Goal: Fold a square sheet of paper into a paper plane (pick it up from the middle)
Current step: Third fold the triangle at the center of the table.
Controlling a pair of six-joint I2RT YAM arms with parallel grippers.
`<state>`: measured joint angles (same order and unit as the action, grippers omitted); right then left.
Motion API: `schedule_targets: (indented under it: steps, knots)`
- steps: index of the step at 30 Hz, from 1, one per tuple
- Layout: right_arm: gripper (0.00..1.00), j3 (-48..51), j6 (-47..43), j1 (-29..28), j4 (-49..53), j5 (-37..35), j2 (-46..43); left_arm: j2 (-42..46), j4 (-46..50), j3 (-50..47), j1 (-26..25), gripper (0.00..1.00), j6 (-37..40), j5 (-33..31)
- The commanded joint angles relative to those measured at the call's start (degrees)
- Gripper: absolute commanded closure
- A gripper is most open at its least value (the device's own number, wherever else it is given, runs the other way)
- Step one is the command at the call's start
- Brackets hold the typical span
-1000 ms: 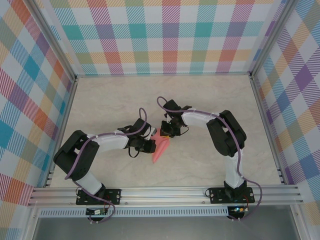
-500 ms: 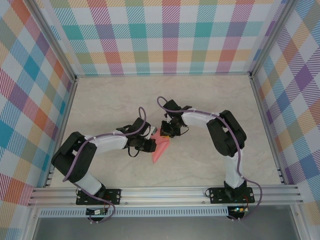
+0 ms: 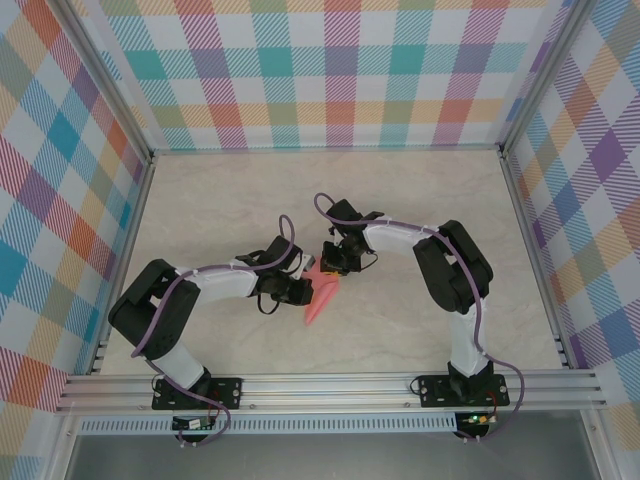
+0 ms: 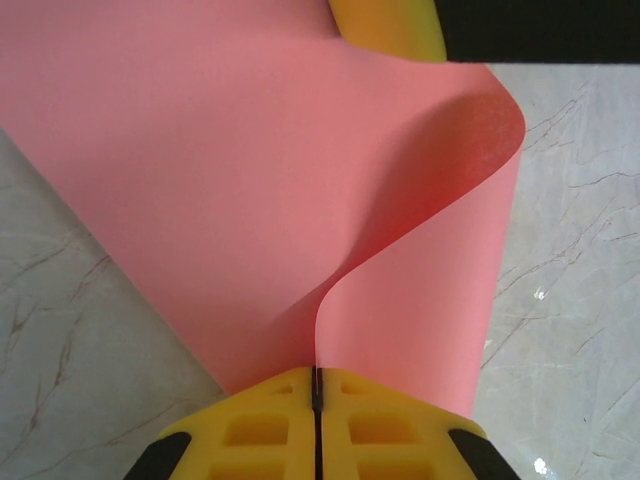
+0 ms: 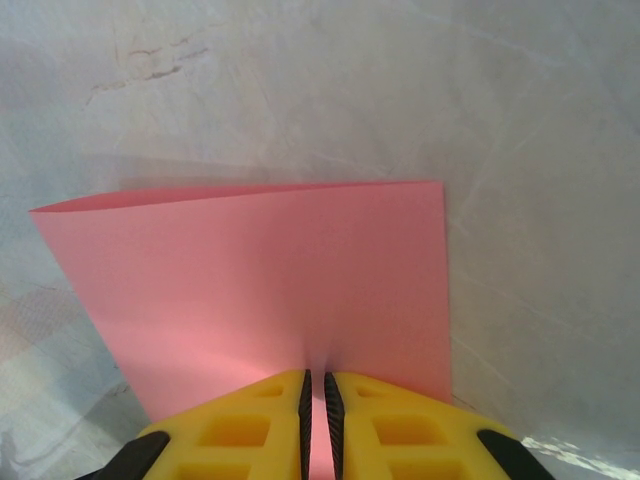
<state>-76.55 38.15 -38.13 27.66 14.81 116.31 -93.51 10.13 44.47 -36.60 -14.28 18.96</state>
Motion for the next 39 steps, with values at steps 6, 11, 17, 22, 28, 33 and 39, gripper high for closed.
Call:
schedule_targets:
  steps: [6,11,17,22,28,33,39]
  knots:
    - [0.83,2.4,0.7,-0.6,2.8,-1.4,1.1,-0.4,-0.1,-1.4,0.6,0.94,0.2,-0.8]
    - [0.80,2.2,2.2,-0.4,2.5,-2.3,-2.3,-0.5,0.1,-1.9,0.6,0.94,-0.3,-0.6]
    - [0.72,5.9,5.0,1.1,1.3,-5.3,-11.8,0.1,-0.5,-3.1,0.6,0.94,-1.8,-0.9]
    - [0.72,13.0,7.9,1.3,-1.0,-6.8,-19.6,0.5,-1.8,-4.0,0.6,0.94,-2.9,-0.4]
    - [0.82,27.5,15.9,0.6,-16.3,0.2,-28.4,-0.1,-4.0,-4.5,0.6,0.94,-6.3,0.2]
    - [0.89,32.9,20.4,-3.0,-24.2,2.5,-31.0,-0.3,-5.0,-5.5,0.6,0.94,-7.2,0.3]
    - [0.91,32.9,25.1,-11.5,-32.9,2.0,-26.2,-0.3,-4.7,-5.8,0.6,0.94,-6.9,0.4]
